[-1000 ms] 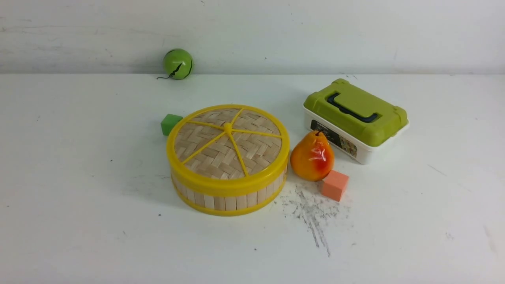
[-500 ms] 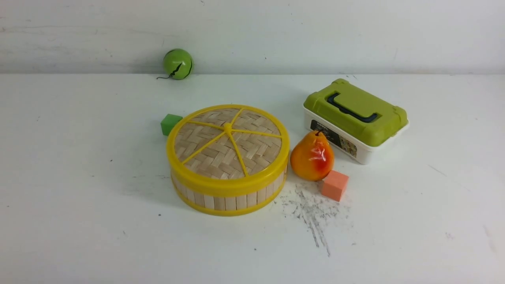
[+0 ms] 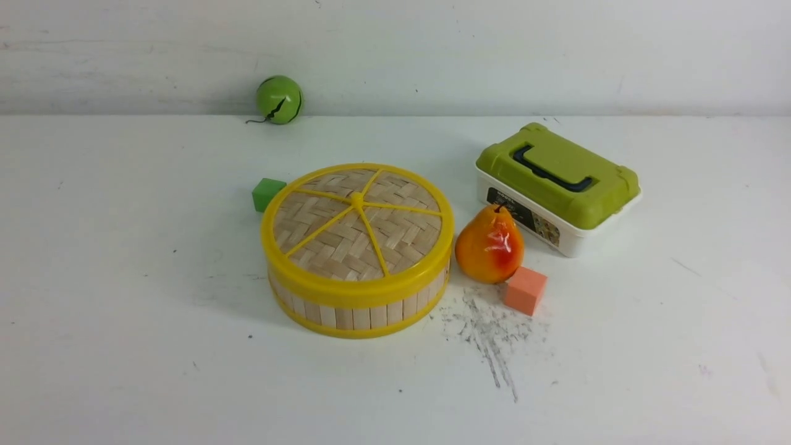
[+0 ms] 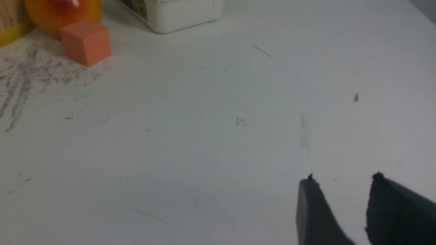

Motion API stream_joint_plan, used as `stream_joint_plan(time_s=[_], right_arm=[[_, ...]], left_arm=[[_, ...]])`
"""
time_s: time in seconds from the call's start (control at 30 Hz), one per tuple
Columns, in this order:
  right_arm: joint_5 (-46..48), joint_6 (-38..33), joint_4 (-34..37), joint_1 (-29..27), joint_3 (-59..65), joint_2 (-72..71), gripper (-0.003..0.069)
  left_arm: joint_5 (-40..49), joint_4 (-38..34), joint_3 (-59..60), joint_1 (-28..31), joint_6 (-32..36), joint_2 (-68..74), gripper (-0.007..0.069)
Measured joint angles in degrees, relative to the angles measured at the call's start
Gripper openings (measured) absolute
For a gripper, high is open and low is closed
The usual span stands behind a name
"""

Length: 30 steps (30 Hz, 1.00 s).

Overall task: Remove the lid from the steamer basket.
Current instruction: Use the left arm to lift the lid of the steamer

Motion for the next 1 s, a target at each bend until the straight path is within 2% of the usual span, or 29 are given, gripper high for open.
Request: stream_joint_plan(time_s=[0.13, 0.27, 0.3, 0.37, 0.57, 0.6, 0.67, 0.8, 0.93, 1.0], right_arm=[[0.00, 0.00, 0.00, 0.00, 0.00, 0.00, 0.0240], [0.00, 0.00, 0.00, 0.00, 0.00, 0.00, 0.0240], [0.00, 0.00, 0.00, 0.00, 0.00, 0.00, 0.0240], [0.00, 0.00, 0.00, 0.00, 0.00, 0.00, 0.0240], [0.00, 0.00, 0.00, 0.00, 0.00, 0.00, 0.0240], [0.00, 0.00, 0.00, 0.00, 0.00, 0.00, 0.0240], [0.00, 0.00, 0.00, 0.00, 0.00, 0.00, 0.0240], [0.00, 0.00, 0.00, 0.00, 0.00, 0.00, 0.0240], [0.00, 0.00, 0.00, 0.00, 0.00, 0.00, 0.0240], [0.00, 0.00, 0.00, 0.00, 0.00, 0.00, 0.0240]], left_arm=[[10.55, -0.07, -10.49, 0.00, -0.96, 1.46, 0.0057], [26.37, -0.11, -23.66, 0.00, -1.10, 8.90, 0.0057], [26.37, -0.11, -23.66, 0.00, -1.15, 9.39, 0.0057], [38.94, -0.11, -31.70, 0.00, -1.22, 16.37, 0.0057], [64.36, -0.39, -41.16, 0.00, -1.26, 32.29, 0.0057], [65.00, -0.48, -41.23, 0.00, -1.26, 33.38, 0.0057], [71.88, -1.24, -41.40, 0.00, -1.26, 40.58, 0.0057], [76.94, -2.19, -41.40, 0.00, -1.26, 49.70, 0.0061], [79.34, -7.23, -42.05, 0.00, -0.83, 60.03, 0.0062], [81.26, -14.42, -42.98, 0.00, 1.81, 65.06, 0.0062]])
